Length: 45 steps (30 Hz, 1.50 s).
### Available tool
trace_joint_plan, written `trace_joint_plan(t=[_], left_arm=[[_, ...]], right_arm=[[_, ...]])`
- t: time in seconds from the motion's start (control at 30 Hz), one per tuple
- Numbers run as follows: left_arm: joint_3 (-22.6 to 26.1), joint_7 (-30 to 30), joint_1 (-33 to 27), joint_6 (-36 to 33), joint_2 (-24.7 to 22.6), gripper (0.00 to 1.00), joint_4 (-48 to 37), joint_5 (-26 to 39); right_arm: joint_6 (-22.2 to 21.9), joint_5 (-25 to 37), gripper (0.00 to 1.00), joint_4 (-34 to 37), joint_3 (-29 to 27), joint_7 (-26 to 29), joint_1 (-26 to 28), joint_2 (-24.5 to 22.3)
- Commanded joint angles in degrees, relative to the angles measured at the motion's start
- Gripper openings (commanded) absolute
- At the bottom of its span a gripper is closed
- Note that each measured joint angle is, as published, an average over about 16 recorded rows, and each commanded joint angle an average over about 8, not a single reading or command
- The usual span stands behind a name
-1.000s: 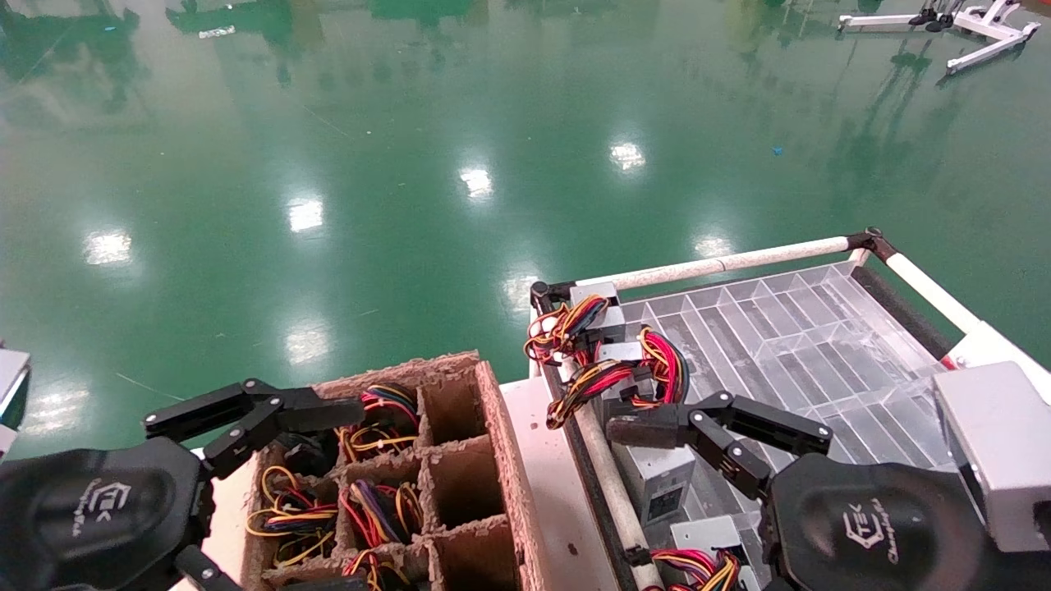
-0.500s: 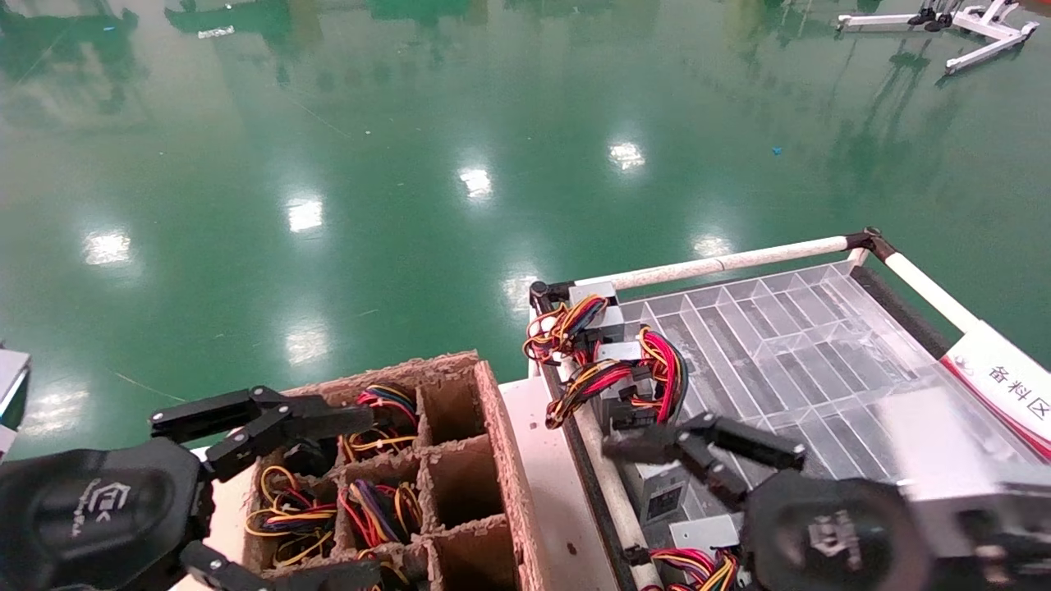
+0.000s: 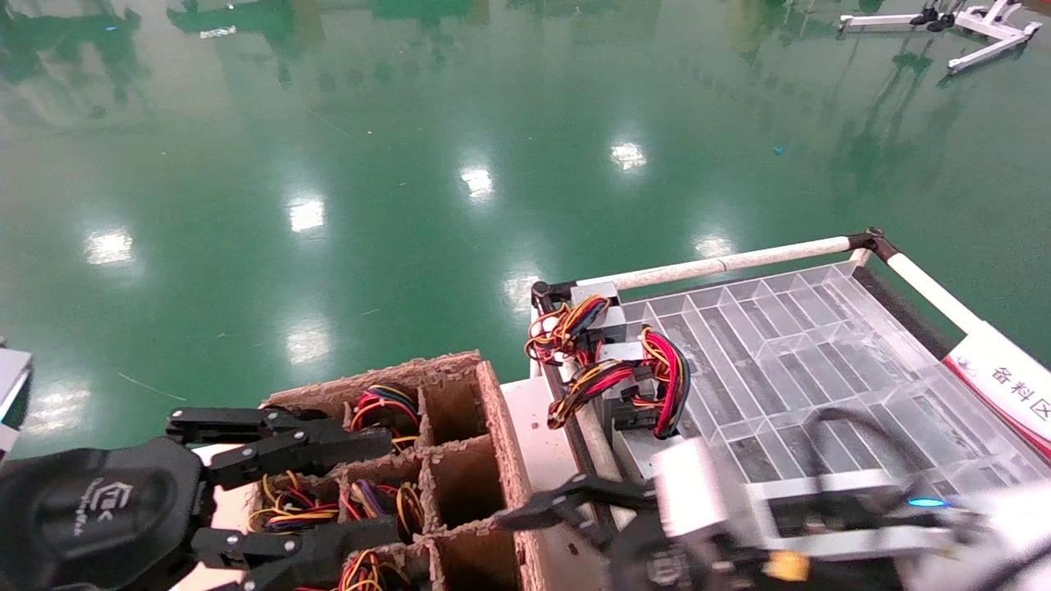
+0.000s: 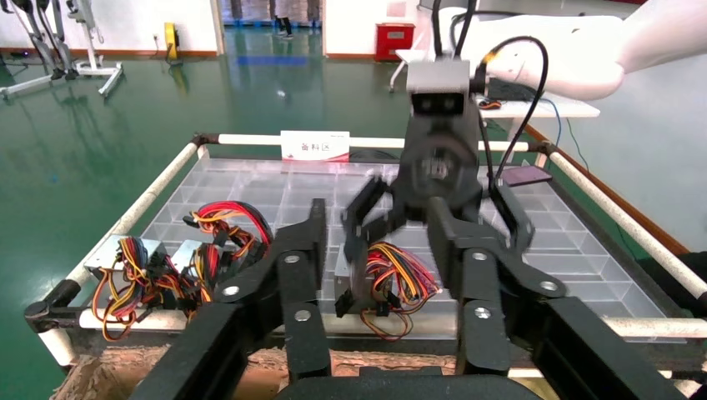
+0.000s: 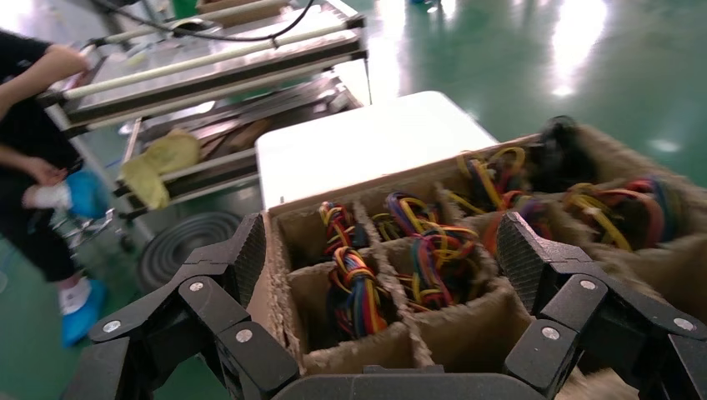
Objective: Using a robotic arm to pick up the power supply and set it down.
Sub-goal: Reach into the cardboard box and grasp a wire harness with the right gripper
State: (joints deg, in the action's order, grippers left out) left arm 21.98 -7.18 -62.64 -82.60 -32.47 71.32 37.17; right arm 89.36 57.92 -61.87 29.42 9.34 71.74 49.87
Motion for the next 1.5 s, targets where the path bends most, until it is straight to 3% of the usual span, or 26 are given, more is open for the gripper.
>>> trace_joint_plan(t=[0.03, 0.1, 0.2, 0.63, 1.0, 1.1, 1.23, 1.33, 1.5], left_arm=[[0.0, 0.0, 0.0, 0.0, 0.0, 0.02, 0.0, 0.0], [0.0, 0.0, 0.0, 0.0, 0.0, 0.02, 0.0, 0.0], [0.0, 0.0, 0.0, 0.0, 0.0, 0.03, 0.0, 0.0], [0.0, 0.0, 0.0, 0.0, 0.0, 0.09, 0.0, 0.0], [0.0, 0.0, 0.0, 0.0, 0.0, 0.32, 0.0, 0.0], [0.0, 0.0, 0.0, 0.0, 0.0, 0.45, 0.0, 0.0], [0.0, 0.0, 0.0, 0.0, 0.0, 0.77, 0.0, 0.0], [0.0, 0.0, 0.0, 0.0, 0.0, 0.96, 0.0, 0.0], [0.0, 0.0, 0.0, 0.0, 0.0, 1.00, 0.0, 0.0]], right_arm=[[0.5, 1.6, 0.30, 1.5, 1.6, -0.2, 1.5, 2.0], [0.7, 3.2, 0.10, 2.9, 3.4, -0.7, 2.9, 3.9], [0.9, 5.4, 0.00, 4.8, 6.2, -1.4, 4.9, 6.3], [1.1, 8.6, 0.00, 12.5, 15.6, -4.3, 10.3, 12.9], [0.8, 9.0, 0.00, 16.5, 21.1, -5.1, 13.0, 15.4], [0.5, 9.3, 0.00, 17.0, 22.2, -5.1, 13.4, 15.7], [0.1, 9.8, 0.00, 17.5, 23.3, -5.2, 14.0, 15.9], [-0.1, 10.1, 0.00, 17.7, 23.8, -5.2, 14.3, 15.9], [-0.3, 9.9, 0.00, 18.0, 24.3, -5.4, 14.3, 15.9]])
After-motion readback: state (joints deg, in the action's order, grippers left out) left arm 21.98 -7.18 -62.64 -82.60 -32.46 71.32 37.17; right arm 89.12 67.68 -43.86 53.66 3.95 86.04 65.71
